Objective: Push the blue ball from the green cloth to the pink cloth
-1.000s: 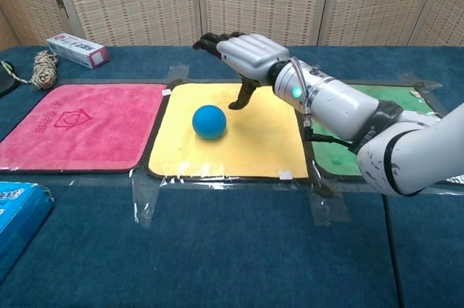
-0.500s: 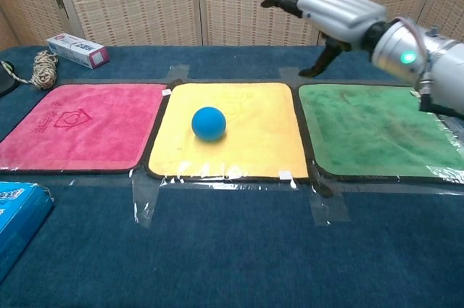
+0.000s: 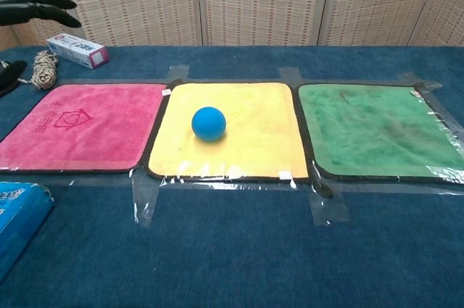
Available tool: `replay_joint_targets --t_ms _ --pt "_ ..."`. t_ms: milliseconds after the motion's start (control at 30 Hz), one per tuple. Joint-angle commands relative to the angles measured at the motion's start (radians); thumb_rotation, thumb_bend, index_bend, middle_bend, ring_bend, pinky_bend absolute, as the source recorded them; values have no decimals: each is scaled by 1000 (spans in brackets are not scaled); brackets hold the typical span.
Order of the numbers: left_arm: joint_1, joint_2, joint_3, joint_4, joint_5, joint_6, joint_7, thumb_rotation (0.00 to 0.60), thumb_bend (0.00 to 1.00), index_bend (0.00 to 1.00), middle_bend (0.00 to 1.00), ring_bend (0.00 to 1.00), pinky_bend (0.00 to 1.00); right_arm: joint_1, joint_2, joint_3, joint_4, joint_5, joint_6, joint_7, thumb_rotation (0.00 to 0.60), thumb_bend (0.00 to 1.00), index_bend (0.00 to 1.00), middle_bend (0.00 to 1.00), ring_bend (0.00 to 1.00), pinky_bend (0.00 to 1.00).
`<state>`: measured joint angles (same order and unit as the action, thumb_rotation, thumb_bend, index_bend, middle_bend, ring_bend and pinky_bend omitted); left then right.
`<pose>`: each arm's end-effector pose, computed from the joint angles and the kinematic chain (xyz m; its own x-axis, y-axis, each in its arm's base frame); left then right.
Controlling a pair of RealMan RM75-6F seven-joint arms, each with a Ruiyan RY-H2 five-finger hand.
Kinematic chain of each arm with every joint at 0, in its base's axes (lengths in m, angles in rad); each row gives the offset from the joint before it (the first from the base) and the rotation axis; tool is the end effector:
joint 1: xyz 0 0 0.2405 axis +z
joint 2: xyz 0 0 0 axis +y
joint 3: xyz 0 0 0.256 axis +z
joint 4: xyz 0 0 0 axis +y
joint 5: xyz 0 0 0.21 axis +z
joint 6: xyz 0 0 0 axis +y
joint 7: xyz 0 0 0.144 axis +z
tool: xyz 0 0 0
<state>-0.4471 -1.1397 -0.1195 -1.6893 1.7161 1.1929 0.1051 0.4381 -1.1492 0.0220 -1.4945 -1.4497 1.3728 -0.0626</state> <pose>-0.1892 0.2708 0.1072 0.5051 0.0170 0.8629 0.7250 -0.5508 -0.4135 -0.2654 -0.2848 0.1469 0.5321 0.0494 0.8453 -0.8110 -0.2570 0.5255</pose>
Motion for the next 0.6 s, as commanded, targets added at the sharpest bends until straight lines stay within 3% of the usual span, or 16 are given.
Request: replay_joint_targets --t_ms 33,133,267,300,333,400,533,600 --pt "-104 -28 -17 38 11 -108 -68 600 768 127 34 38 0 -58 31 -22 -21 -15 43 51 600 217 0 0 16 4" --pt "-182 -51 -27 75 10 -190 -105 600 874 127 40 51 0 -90 40 -25 -24 -21 70 54 600 217 0 0 18 4" --pt "-281 -84 -41 120 2 -289 -141 599 904 131 69 73 11 -122 43 -20 -31 -23 95 61 600 217 0 0 22 4" --pt "-303 -91 -44 128 0 -310 -144 573 908 134 80 81 17 -127 43 -19 -33 -25 99 62 600 217 0 0 24 4" --pt "-331 -100 -48 137 -2 -338 -145 539 911 135 86 86 22 -134 43 -18 -34 -28 103 62 600 217 0 0 24 4" --pt "-373 -113 -53 146 -9 -382 -142 363 914 137 95 92 27 -142 42 -18 -36 -34 105 59 600 217 0 0 24 4" --pt "-459 -146 -71 164 -55 -485 -115 110 915 133 96 92 20 -158 40 -14 -37 -40 107 60 600 217 0 0 22 4" --pt "-489 -165 -80 178 -85 -524 -93 27 914 133 96 92 17 -163 37 -10 -35 -42 108 66 600 218 0 0 25 4"
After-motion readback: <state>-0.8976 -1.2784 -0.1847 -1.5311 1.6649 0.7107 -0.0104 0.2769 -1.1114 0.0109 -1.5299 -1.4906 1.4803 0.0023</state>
